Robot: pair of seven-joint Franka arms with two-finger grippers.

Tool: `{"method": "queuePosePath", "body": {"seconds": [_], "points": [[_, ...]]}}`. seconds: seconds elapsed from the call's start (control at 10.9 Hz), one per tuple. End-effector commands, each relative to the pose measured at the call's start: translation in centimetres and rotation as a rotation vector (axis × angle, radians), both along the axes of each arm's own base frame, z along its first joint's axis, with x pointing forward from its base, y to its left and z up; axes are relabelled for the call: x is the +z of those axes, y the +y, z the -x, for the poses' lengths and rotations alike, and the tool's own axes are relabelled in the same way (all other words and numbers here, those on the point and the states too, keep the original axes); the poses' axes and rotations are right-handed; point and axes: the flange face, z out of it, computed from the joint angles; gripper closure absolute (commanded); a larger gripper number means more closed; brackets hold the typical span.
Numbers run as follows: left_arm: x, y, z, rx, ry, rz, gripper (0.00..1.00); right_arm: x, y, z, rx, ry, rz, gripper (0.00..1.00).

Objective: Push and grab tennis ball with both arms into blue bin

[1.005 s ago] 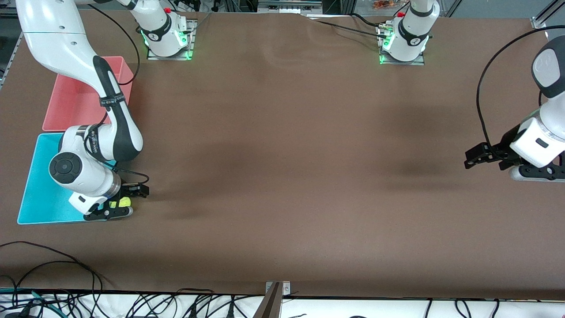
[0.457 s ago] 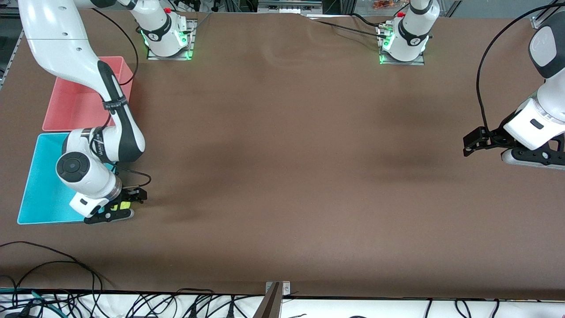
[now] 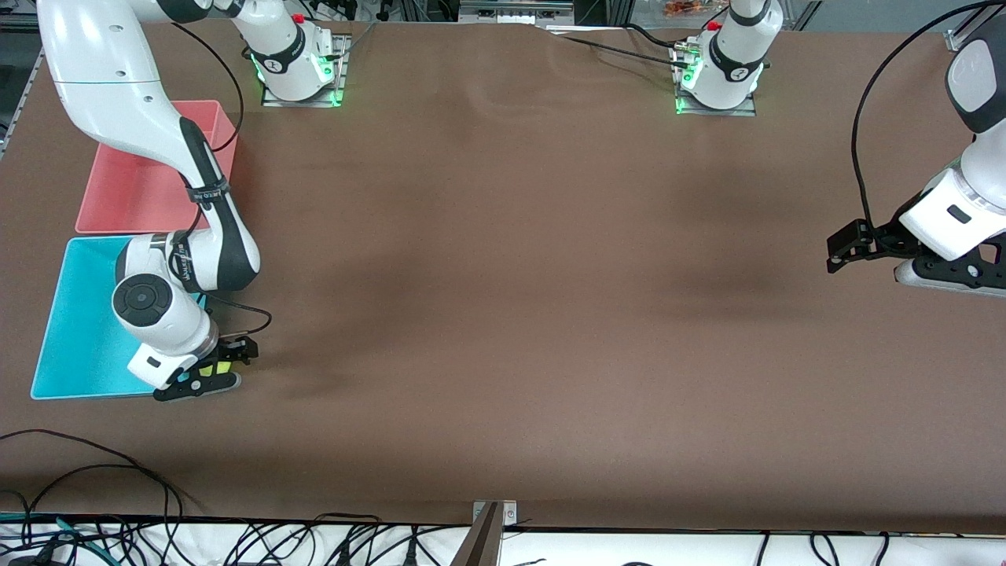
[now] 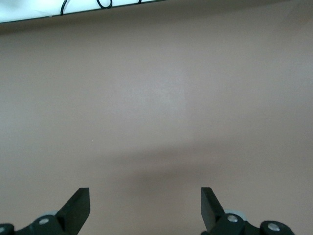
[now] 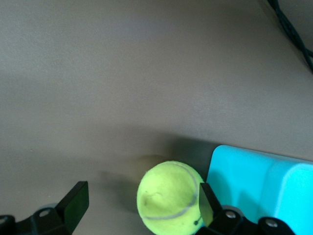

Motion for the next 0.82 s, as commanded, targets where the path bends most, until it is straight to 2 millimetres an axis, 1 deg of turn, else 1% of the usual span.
{"method": "queuePosePath", "body": {"seconds": [0.0,0.18,0.37,0.46,0.55,0.64,0.73], "points": [[0.5,0.2,0.9,-0.019,0.017,0.034,0.0,0.3,-1.2,-0.3,0.018,-0.011,0.042,0.0],[0.5,0.2,0.9,-0.016,0.017,0.034,0.0,-1.4,-1.9,0.1,0.007,0.012,0.048,0.0],[0.5,0.3,1.0,-0.022,0.03,0.032,0.0,-1.7,-1.8,0.0,-0.004,0.002,0.042,0.0],[0.6,0.1,0.9,-0.027,0.027,0.032,0.0,-1.9,-1.8,0.0,-0.007,0.003,0.041,0.0],[0.5,0.1,1.0,-0.035,0.03,0.03,0.0,-2.8,-1.8,0.2,-0.015,0.012,0.038,0.02],[0.5,0.2,1.2,-0.067,0.044,0.02,0.0,-3.2,-2.2,0.3,-0.021,0.02,0.038,0.12],[0.8,0.1,1.4,-0.086,0.053,0.02,0.0,-3.5,-2.4,0.4,-0.024,0.026,0.038,0.26]]}}
